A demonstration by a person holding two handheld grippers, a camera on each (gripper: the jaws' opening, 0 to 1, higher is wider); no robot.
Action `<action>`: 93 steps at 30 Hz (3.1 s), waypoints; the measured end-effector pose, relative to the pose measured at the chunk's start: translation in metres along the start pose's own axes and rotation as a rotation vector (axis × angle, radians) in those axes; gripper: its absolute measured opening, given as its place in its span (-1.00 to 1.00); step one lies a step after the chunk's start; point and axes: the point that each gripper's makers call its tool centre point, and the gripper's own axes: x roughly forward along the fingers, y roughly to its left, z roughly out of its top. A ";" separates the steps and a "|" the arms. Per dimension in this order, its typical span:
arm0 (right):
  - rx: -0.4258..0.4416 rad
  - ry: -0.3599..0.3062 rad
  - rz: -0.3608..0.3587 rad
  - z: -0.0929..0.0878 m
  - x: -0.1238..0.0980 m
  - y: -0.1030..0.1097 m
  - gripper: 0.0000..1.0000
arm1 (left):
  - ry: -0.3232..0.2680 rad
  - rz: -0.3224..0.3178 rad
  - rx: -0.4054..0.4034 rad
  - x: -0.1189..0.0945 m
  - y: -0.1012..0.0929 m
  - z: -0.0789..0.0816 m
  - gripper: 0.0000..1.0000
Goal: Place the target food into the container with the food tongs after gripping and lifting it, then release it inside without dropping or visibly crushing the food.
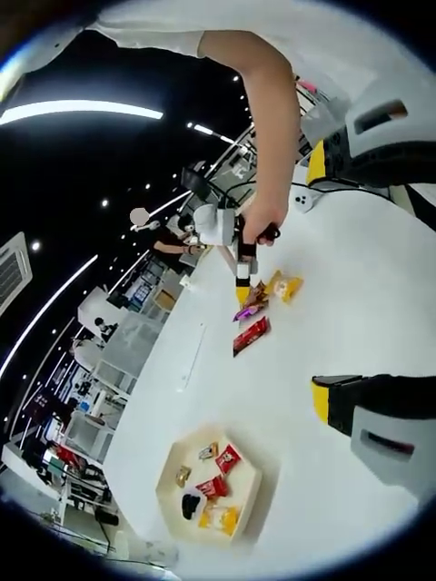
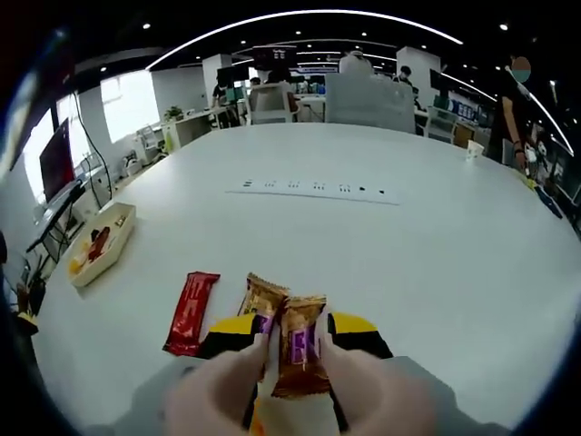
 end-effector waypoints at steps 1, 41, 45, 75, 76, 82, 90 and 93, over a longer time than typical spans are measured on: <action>0.006 0.001 0.003 0.000 0.001 0.000 -0.41 | 0.000 0.000 0.000 0.000 0.000 0.000 0.69; -0.124 0.042 0.018 -0.008 0.006 0.004 -0.45 | -0.004 -0.016 0.005 -0.001 -0.003 0.000 0.68; -0.108 0.041 0.007 -0.009 0.007 0.004 -0.44 | -0.012 -0.008 0.007 -0.004 -0.001 0.003 0.67; 0.042 0.039 0.003 -0.009 0.000 -0.001 -0.60 | -0.012 0.012 0.028 -0.017 -0.001 0.000 0.62; 0.051 0.038 0.011 -0.009 -0.001 0.000 -0.60 | -0.013 0.015 0.027 -0.018 0.000 0.000 0.62; 0.068 0.008 0.015 0.000 -0.008 0.002 -0.59 | -0.014 0.014 0.028 -0.018 0.000 0.000 0.62; 0.098 -0.009 0.017 0.005 -0.014 0.000 -0.59 | -0.025 0.006 0.034 -0.018 -0.001 0.005 0.60; 0.093 -0.011 0.021 0.004 -0.016 0.002 -0.59 | -0.031 0.008 0.035 -0.020 0.000 0.006 0.62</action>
